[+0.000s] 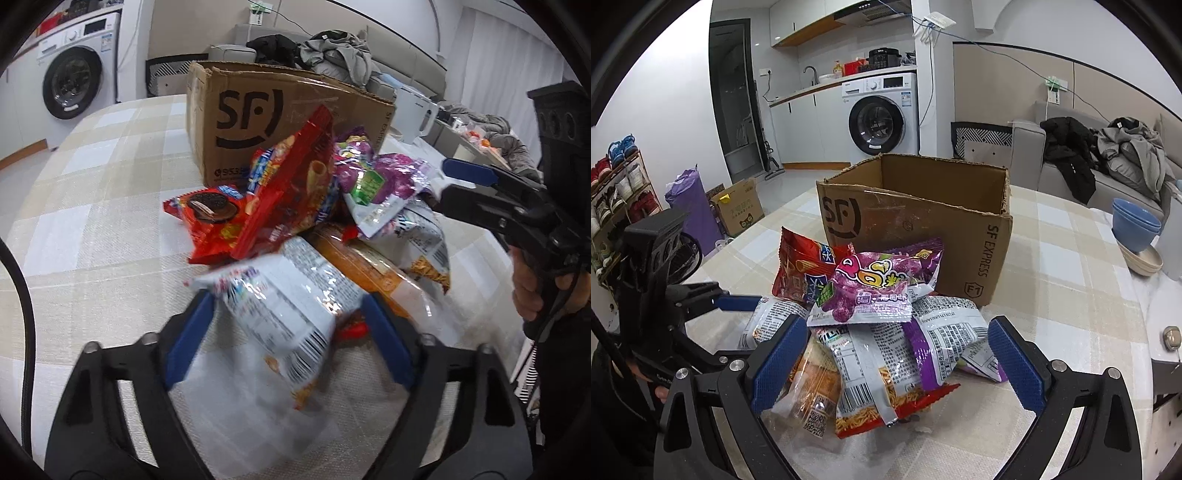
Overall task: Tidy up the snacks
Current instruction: 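Grasp the white chip bag with the left gripper while the right grasps the purple gummy bag, then lift the white chip bag and purple gummy bag off the pile with both grippers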
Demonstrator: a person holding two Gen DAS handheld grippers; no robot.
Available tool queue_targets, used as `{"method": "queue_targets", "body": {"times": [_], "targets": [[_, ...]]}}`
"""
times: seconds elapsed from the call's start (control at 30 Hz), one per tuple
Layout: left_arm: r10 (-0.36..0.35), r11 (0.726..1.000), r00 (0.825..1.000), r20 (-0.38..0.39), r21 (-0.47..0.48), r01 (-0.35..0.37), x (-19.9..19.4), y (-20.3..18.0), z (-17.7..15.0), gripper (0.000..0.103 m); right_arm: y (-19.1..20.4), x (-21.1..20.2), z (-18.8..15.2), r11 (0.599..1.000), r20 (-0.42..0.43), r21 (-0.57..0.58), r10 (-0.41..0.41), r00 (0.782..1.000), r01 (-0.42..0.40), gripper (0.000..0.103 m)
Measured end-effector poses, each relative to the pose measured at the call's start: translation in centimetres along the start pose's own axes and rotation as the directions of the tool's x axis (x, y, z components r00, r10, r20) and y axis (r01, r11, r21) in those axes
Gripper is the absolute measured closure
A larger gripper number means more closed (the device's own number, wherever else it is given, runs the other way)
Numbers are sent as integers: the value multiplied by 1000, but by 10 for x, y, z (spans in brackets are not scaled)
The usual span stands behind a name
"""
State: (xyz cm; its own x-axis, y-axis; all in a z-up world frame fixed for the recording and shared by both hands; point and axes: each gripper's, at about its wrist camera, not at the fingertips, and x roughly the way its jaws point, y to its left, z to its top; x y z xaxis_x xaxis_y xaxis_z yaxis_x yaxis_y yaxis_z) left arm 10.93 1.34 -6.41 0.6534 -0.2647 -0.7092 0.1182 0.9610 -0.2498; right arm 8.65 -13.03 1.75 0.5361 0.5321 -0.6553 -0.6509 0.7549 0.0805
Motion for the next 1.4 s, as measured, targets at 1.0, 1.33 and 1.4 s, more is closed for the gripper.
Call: {"method": "queue_targets", "body": {"times": [1.0, 1.33, 1.4], "targets": [[-78, 996, 997, 23, -47, 79, -11, 25, -5, 58, 31, 81, 35, 994, -218, -29, -110, 970, 106, 25], [-86, 995, 996, 28, -54, 87, -13, 29, -12, 59, 21, 67, 26, 995, -180, 7, -93, 979, 96, 40], [-84, 995, 996, 30, -52, 85, -14, 30, -13, 59, 21, 64, 26, 996, -169, 6, -92, 981, 94, 41]]}}
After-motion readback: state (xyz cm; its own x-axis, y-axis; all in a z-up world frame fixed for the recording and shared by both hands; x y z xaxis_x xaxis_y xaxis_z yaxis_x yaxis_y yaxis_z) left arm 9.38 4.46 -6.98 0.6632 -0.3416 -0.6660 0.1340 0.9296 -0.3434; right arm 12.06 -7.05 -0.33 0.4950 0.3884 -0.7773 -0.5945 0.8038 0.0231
